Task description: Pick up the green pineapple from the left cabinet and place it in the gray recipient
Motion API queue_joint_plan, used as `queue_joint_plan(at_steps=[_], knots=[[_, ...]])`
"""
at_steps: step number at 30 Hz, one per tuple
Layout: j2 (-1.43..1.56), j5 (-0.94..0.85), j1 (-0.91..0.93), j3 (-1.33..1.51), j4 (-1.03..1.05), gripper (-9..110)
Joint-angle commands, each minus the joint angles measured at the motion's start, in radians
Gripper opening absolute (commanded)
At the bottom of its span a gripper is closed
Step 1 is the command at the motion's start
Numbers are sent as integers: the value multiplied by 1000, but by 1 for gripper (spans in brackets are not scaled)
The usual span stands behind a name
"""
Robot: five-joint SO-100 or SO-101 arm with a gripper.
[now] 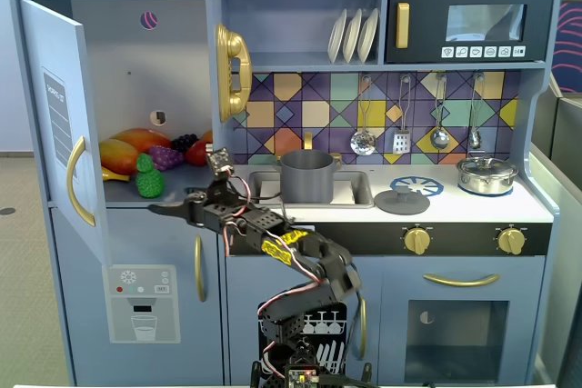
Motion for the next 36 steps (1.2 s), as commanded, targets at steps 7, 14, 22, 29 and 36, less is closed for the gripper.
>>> queue_joint_plan(at_steps=[7,14,22,29,36], knots=[[-272,20,52,-222,-227,45],[-405,6,55,-310,-245,45],[-552,14,72,-440,-252,45],[-664,15,84,-571,-239,45],[-735,23,75,-646,-215,44]])
